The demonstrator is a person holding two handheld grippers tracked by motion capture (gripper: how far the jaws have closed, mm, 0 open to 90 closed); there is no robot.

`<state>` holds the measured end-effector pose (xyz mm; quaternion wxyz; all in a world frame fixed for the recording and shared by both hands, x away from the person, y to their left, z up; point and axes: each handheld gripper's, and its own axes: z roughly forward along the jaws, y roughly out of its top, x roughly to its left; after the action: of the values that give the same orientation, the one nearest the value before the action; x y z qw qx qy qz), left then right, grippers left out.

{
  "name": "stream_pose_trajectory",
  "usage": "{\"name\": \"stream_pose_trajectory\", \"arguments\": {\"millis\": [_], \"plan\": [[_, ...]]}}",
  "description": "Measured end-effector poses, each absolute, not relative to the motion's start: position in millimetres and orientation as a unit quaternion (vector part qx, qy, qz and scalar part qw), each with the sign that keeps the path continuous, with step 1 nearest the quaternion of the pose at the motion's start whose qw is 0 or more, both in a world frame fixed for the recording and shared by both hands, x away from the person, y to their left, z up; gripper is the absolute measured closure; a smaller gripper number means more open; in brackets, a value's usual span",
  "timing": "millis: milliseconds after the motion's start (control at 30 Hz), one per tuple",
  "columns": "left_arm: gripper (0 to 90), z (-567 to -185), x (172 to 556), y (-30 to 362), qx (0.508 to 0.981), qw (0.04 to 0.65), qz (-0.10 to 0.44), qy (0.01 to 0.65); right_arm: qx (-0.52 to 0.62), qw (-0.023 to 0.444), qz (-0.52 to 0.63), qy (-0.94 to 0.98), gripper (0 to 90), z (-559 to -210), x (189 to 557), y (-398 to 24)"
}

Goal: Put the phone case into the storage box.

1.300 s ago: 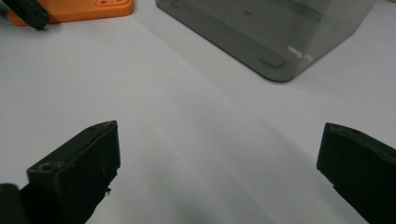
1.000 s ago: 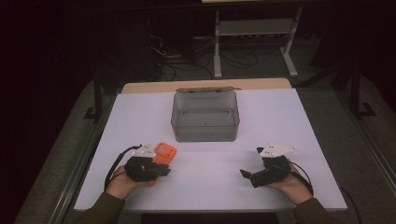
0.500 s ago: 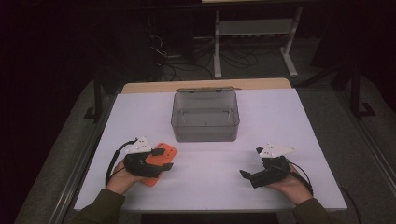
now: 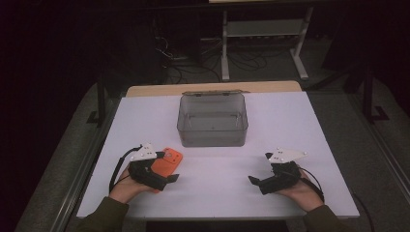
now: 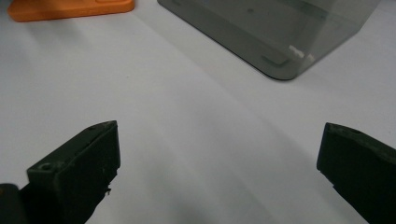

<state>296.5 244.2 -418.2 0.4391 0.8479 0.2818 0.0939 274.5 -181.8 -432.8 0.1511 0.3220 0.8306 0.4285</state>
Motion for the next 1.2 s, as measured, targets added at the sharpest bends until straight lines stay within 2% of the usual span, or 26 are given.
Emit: {"name": "stream_pose_trajectory", "arguments": {"millis": [1200], "plan": [[0.0,-395,329,241,0.829,0.415,0.143,0.346,0.321,0.151,0.43,0.83,0.0,-433,275,-180]]}}
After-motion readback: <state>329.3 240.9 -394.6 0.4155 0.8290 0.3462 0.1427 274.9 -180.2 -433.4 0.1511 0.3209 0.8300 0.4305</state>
